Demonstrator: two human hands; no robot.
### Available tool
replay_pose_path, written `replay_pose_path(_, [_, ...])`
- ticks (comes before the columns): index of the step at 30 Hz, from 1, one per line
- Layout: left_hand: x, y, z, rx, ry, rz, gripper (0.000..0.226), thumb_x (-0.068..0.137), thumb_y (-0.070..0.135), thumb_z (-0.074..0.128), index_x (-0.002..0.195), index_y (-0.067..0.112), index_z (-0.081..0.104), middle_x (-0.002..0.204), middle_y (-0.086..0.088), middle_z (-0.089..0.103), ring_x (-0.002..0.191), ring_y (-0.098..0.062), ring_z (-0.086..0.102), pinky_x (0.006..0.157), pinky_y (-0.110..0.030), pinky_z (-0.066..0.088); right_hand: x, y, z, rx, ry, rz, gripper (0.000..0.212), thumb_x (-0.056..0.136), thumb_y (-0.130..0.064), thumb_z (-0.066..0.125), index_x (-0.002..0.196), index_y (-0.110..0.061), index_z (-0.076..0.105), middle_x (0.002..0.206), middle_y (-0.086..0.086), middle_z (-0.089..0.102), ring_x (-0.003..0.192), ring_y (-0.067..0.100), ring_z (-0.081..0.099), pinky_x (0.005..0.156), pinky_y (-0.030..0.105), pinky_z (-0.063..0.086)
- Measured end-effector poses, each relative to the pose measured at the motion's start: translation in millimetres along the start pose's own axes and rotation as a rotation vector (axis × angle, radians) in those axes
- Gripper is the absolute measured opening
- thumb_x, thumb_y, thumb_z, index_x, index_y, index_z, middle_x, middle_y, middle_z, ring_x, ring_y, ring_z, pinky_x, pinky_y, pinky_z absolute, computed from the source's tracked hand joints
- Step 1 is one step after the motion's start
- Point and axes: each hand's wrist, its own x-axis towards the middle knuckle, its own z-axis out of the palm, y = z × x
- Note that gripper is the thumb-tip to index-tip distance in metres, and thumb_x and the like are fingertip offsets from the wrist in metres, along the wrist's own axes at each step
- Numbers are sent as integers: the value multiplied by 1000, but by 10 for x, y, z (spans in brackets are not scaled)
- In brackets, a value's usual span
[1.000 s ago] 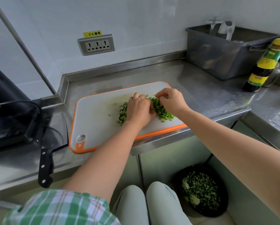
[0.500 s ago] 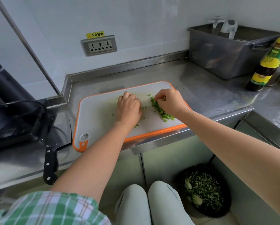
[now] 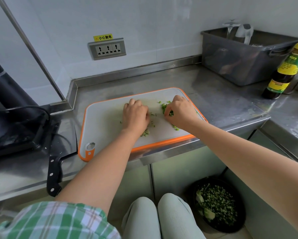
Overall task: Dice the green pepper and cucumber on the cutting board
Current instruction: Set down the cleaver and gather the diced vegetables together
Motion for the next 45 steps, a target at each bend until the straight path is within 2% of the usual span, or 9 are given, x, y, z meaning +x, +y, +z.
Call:
replay_pose_path(5, [44,126,-2,-113,-46,89,29,86,26,61,114,22,67,114,0,62,115,-24,46,91,-32,33,21,-55,81,-82,1,-11,21,89,-28,57,101,-22,72,108,9,51,103,30,49,80,33,33])
replay_pose_path(17, [180,119,-32,111,-116,-21,20,83,30,63,98,19,71,107,-3,60,112,-26,45,86,-33,36,85,-115,32,-55,-29,-33,20,90,-24,55,100,-24,72,110,6,54,104,27,51,82,33,34])
replay_pose_path(26, [27,-198,-98,-229,62,-84,9,79,20,65,73,22,71,85,-5,62,95,-30,52,75,-34,40,112,-334,38,52,-296,29,9,79,-18,65,80,-9,68,83,10,65,76,29,62,70,33,56])
replay_pose_path(34, [-192,-388,-149,-291,95,-83,13,85,19,62,94,18,71,96,-5,63,96,-27,53,79,-34,42,117,-481,58,132,-235,89,19,83,-18,70,96,-5,65,102,12,63,98,30,60,79,30,47])
replay_pose_path(36, [-247,-454,-151,-307,77,-120,15,87,19,60,98,17,71,100,-5,61,100,-26,53,80,-33,42,120,-471,62,109,-246,141,21,86,-10,65,73,-3,50,84,11,53,89,28,52,64,25,43])
replay_pose_path(38, [-291,-504,-153,-325,68,-154,17,87,18,60,101,18,69,105,-5,60,104,-25,54,82,-33,41,109,-550,97,138,-262,173,22,86,-3,57,67,-3,46,70,9,46,81,28,50,50,23,36])
replay_pose_path(39, [-307,-520,-160,-329,66,-162,18,87,18,60,103,17,69,107,-6,60,106,-24,54,83,-32,41,107,-599,117,150,-258,174,11,86,-2,55,76,1,55,74,12,53,82,30,55,52,23,40])
replay_pose_path(41, [-313,-542,-181,-331,62,-161,22,88,17,59,107,16,68,110,-6,59,108,-25,55,85,-31,40,138,-638,166,198,-221,148,23,85,1,55,103,-2,68,99,16,66,96,31,63,69,28,50])
replay_pose_path(45, [-265,-572,-189,-324,-15,-185,31,90,13,54,121,13,62,125,-7,55,115,-25,53,91,-32,40,204,-567,178,257,-169,193,38,85,2,58,121,-4,63,119,14,63,109,29,60,91,34,51])
